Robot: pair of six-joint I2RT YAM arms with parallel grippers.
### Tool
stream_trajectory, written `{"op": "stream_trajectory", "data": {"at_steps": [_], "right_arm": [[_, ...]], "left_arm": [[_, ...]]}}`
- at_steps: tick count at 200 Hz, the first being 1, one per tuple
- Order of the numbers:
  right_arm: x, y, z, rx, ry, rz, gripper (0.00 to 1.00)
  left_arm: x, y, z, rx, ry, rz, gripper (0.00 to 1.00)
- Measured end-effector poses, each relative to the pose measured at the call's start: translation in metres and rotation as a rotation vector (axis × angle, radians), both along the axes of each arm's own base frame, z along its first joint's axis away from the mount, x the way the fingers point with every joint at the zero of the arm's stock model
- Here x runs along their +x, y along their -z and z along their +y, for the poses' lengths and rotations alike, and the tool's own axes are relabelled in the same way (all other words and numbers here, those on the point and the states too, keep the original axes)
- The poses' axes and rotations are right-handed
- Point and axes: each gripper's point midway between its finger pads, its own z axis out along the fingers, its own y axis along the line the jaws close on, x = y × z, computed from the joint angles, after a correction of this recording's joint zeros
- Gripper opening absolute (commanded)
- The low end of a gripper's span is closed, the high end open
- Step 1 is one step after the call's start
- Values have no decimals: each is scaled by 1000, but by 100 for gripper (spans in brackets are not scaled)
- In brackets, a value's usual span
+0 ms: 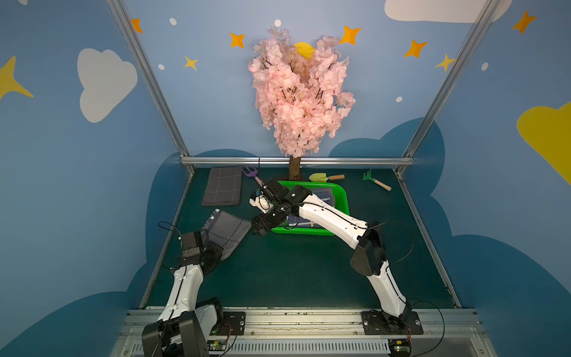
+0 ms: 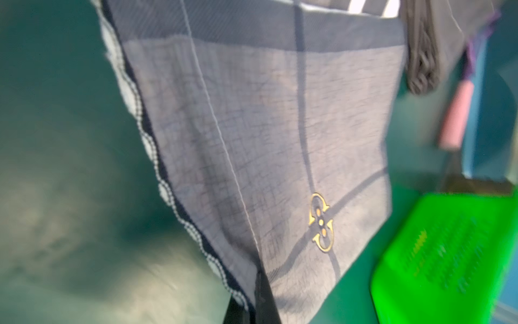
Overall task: Put the folded pillowcase in the basket
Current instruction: Move the pillowcase to the center of the board.
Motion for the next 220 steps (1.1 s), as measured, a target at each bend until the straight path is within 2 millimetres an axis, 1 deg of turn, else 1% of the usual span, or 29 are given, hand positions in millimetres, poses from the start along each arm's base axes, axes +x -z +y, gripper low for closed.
{"op": "stream_trajectory", "data": {"at_steps": [24, 35, 48, 68, 91, 119, 147, 166, 182, 202, 220], "right_arm": [[-14, 7, -12, -32, 1, 28, 89], [-24, 12, -19, -50, 0, 44, 89], [-35, 18, -27, -68, 1, 65, 90], [-48, 24, -39, -85, 11, 89, 90], [-59, 26, -53, -90, 30, 103, 90], [-67, 28, -73, -97, 58, 117, 90], [-68, 42, -97, -87, 113, 175, 91], [-62, 52, -119, -84, 178, 218, 91], [-52, 54, -131, -80, 223, 229, 91], [-41, 51, -138, -64, 256, 222, 91], [-37, 48, -138, -52, 264, 215, 91]], "left_arm": [[-20, 3, -35, -39, 105, -23, 3], [-30, 7, -44, -48, 133, -18, 3], [-39, 12, -49, -53, 141, -5, 3], [-46, 17, -53, -61, 148, 21, 3], [-51, 24, -59, -60, 176, 62, 3], [-59, 33, -68, -61, 230, 120, 3], [-58, 33, -76, -54, 279, 127, 3], [-60, 33, -82, -47, 312, 128, 3], [-61, 33, -86, -28, 343, 129, 3], [-64, 34, -90, -8, 374, 133, 3], [-65, 34, -93, 9, 401, 141, 3]]}}
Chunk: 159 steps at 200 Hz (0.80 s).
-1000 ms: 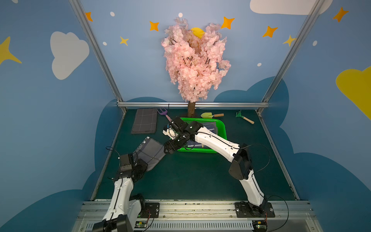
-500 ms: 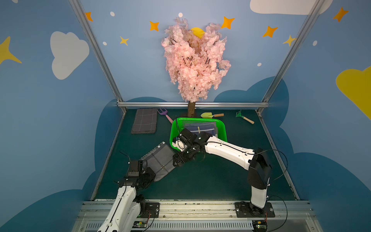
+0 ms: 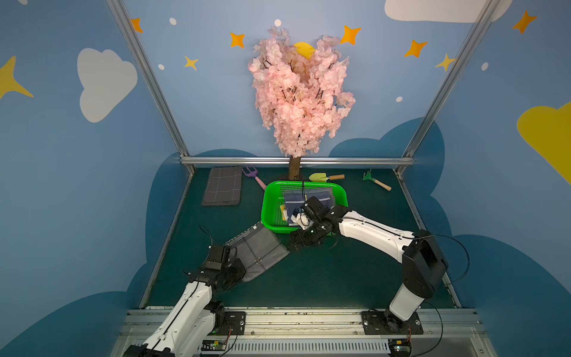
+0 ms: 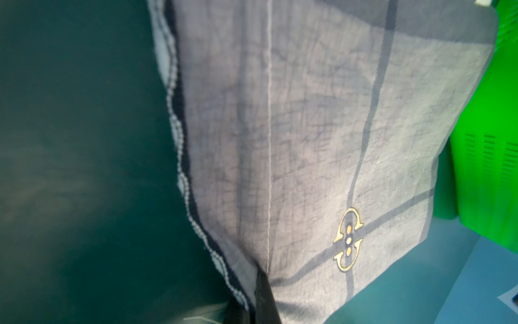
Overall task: Put the folded pillowcase in the basket
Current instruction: Move the pillowcase to the center of the board.
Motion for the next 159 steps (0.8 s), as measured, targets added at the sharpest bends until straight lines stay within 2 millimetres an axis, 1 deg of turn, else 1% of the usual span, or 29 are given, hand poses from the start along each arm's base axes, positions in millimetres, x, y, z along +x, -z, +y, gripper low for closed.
{"op": "stream_trajectory", "data": {"at_steps": [45, 87, 125, 159], "right_arm": [[3, 4, -5, -5, 17, 7, 91], [3, 10, -6, -9, 27, 14, 91], [-4, 28, -5, -31, 26, 40, 90], [-9, 40, -7, -44, 41, 62, 90]], "left_arm": [[-9, -1, -8, 42, 66, 6, 3], [-26, -2, -15, 59, 114, 23, 3], [-38, -1, -21, 62, 140, 49, 3], [-45, -1, -33, 94, 215, 74, 3]]}}
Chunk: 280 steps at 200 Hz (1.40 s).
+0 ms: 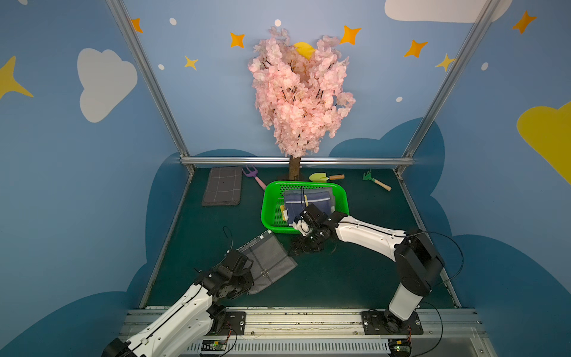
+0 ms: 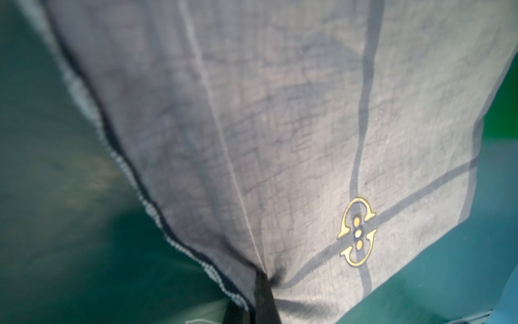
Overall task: Put the folded pillowcase in the basket
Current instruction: Move the pillowcase to the center of the board, then adjust the basket at the center of the board.
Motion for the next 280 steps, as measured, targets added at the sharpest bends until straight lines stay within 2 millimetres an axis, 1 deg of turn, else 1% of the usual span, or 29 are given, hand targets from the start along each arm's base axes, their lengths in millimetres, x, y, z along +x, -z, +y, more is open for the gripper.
{"op": "stream_trajectory", "data": {"at_steps": [27, 51, 72, 100, 127, 150, 175, 222, 280], "right_arm": [[1, 6, 1, 1, 4, 1, 90], [1, 15, 0, -9, 9, 11, 90], [4, 17, 4, 2, 10, 1, 90], [11, 21, 11, 11, 9, -6, 90], [15, 26, 24, 9, -10, -13, 89], [10, 30, 37, 6, -45, -19, 89], [-3, 38, 41, -17, -67, -4, 89], [-6, 42, 37, -38, -69, -19, 89], [-8, 40, 19, -108, -54, -30, 90]], "left_arm": [[-2, -4, -9, 24, 48, 8, 3], [-1, -7, -16, 39, 76, 3, 3], [-4, -9, -23, 51, 112, -1, 3], [-10, -10, -33, 67, 163, 4, 3], [-11, -14, -40, 73, 188, -8, 3], [-9, -17, -42, 68, 182, -22, 3], [-9, -21, -42, 59, 177, -36, 3], [-7, -23, -41, 56, 172, -51, 3], [-7, -21, -40, 68, 175, -46, 3]]}}
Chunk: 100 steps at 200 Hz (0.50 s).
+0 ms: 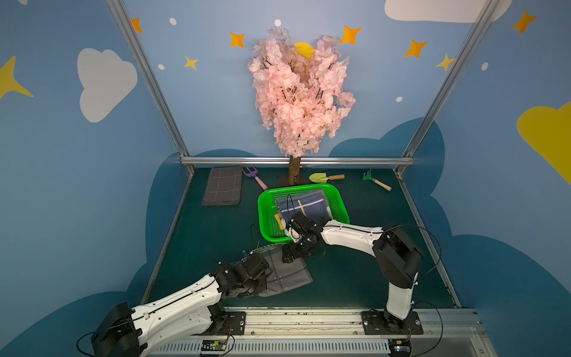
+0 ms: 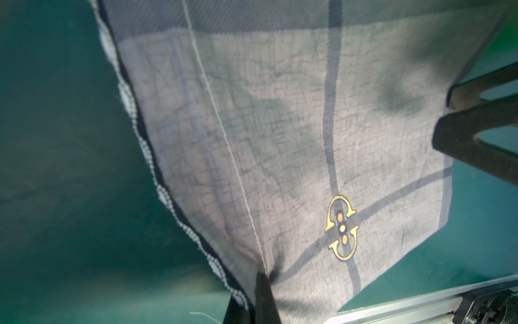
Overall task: Put the folded pillowcase in the basket
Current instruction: Adjust the basket at the center of the board.
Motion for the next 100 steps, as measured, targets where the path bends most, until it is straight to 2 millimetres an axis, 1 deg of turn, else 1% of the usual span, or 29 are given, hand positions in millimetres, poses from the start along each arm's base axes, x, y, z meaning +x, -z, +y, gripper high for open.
{"op": "stream_trajectory", "data": {"at_steps": [39, 64, 80, 100], "right_arm": [[3, -15, -11, -14, 9, -25, 91], [12, -21, -13, -14, 10, -29, 91], [20, -24, -11, -15, 12, -32, 91], [33, -28, -3, -3, 11, -49, 91]], "left_arm": [[-1, 6, -1, 23, 31, 16, 3], [-3, 10, -2, 32, 54, 32, 3], [-3, 10, -4, 29, 63, 32, 3], [-3, 10, -5, 24, 68, 30, 3]]}}
